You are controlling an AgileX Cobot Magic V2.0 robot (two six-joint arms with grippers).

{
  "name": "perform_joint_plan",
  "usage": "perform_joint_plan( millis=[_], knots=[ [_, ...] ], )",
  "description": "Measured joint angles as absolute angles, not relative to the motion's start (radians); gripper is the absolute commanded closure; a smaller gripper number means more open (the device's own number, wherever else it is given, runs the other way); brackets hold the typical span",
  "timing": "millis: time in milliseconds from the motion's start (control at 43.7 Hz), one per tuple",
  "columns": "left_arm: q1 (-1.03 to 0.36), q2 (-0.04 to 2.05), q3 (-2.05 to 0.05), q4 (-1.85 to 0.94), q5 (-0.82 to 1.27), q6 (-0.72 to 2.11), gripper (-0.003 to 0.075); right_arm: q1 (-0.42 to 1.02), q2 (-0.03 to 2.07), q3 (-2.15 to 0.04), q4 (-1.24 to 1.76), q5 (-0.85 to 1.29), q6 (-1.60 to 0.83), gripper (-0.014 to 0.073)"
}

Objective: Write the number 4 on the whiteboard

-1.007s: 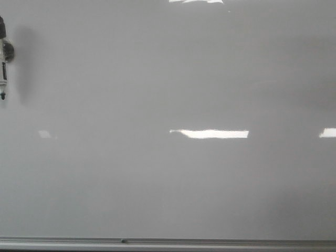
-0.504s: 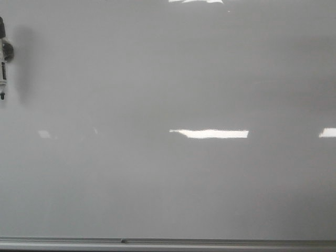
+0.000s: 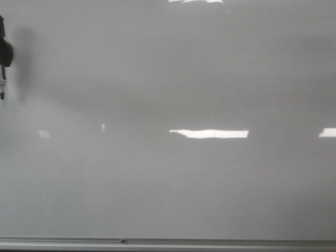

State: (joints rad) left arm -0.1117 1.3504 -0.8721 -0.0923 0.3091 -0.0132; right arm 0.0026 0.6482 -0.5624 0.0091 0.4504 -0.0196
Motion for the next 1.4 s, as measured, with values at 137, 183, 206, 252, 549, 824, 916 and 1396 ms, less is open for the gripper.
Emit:
perform_joint_plan(
  millis=[137, 183, 206, 252, 549, 824, 916, 1396],
  knots=[
    [-0.112, 1.422, -0.899, -0.095, 0.277, -0.013, 0.0224, 0.003, 0.648, -0.562, 0.009, 0.45, -0.02, 0.0018],
    [-0.112, 1.437, -0.902, -0.095, 0.265, -0.013, 0.0258, 0.003, 0.648, -0.562, 0.009, 0.45, -0.02, 0.0018],
    [-0.112, 1.448, -0.904, -0.095, 0.258, -0.013, 0.0269, 0.003, 0.648, -0.562, 0.009, 0.45, -0.02, 0.0018],
    [-0.112, 1.462, -0.906, -0.095, 0.251, -0.013, 0.03, 0.003, 0.648, -0.562, 0.009, 0.45, -0.02, 0.0018],
    [-0.112, 1.51, -0.906, -0.095, 0.168, -0.013, 0.0468, 0.003, 0.648, -0.562, 0.009, 0.45, -0.02, 0.0018],
    [-0.112, 1.51, -0.906, -0.097, 0.159, -0.013, 0.0643, 0.003, 0.648, -0.562, 0.009, 0.422, -0.02, 0.0018],
    [-0.112, 1.51, -0.906, -0.097, 0.177, -0.013, 0.0691, 0.003, 0.648, -0.562, 0.009, 0.402, -0.02, 0.0018],
    [-0.112, 1.41, -1.106, -0.017, 0.707, 0.13, 0.0741, 0.003, 0.751, -0.742, 0.024, 0.606, -0.02, 0.0072]
  ],
)
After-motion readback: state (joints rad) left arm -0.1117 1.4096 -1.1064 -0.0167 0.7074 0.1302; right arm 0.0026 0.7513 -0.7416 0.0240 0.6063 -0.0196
